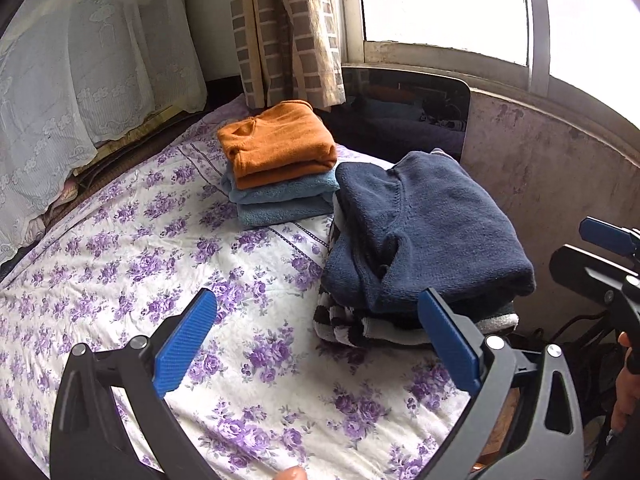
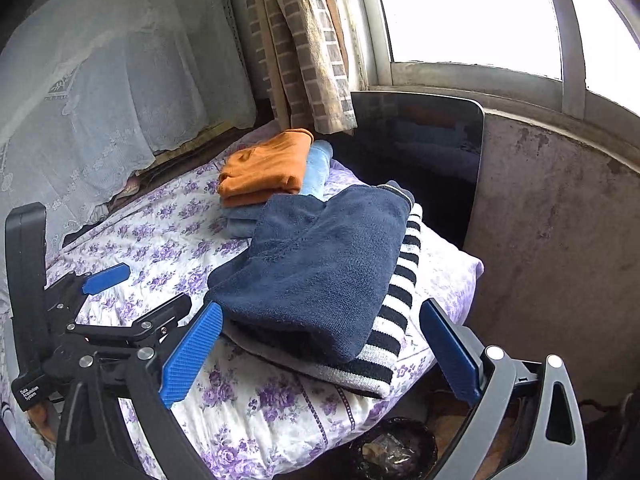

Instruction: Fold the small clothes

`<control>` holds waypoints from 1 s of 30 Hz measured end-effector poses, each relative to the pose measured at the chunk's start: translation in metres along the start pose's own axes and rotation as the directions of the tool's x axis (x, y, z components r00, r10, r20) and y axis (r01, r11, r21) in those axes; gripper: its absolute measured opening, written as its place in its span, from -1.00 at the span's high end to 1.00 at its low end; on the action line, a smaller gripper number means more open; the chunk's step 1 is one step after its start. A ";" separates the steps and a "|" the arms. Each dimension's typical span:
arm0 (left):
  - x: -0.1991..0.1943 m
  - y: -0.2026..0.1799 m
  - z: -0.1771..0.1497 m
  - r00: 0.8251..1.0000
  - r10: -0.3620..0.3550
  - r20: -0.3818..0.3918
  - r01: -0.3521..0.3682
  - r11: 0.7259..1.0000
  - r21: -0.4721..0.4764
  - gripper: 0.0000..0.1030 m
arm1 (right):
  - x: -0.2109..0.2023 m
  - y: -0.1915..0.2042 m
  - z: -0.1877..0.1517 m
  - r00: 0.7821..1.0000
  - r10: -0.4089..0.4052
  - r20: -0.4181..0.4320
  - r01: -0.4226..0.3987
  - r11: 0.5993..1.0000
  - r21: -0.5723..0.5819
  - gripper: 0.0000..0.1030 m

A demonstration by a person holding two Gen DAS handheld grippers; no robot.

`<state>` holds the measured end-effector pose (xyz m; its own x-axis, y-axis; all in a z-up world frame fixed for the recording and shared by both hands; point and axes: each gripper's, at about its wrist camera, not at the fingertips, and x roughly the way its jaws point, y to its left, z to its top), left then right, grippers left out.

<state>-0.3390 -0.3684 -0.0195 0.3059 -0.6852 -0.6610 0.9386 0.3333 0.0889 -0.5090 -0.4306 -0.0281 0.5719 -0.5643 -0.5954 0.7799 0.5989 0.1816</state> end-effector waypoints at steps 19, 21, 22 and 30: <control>0.000 -0.013 -0.001 0.999 0.034 -0.042 -0.033 0.999 0.026 -0.91 | 0.004 -0.006 -0.003 0.999 -0.050 -0.020 0.050 0.998 0.044 -0.93; -0.002 -0.014 -0.001 0.999 0.022 -0.044 -0.022 1.000 0.020 -0.91 | 0.004 -0.003 -0.004 0.997 -0.081 -0.022 0.081 0.996 0.035 -0.93; -0.003 -0.013 -0.001 0.999 0.019 -0.045 -0.018 1.000 0.017 -0.91 | 0.004 -0.001 -0.005 0.996 -0.082 -0.026 0.083 0.996 0.025 -0.93; -0.016 -0.010 -0.002 0.999 0.044 -0.032 -0.044 0.999 0.000 -0.91 | 0.002 0.005 -0.006 0.990 -0.029 -0.136 0.034 0.999 0.037 -0.93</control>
<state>-0.3539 -0.3593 -0.0108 0.3419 -0.6486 -0.6800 0.9241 0.3635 0.1179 -0.5056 -0.4252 -0.0334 0.5097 -0.4989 -0.7009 0.8078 0.5579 0.1903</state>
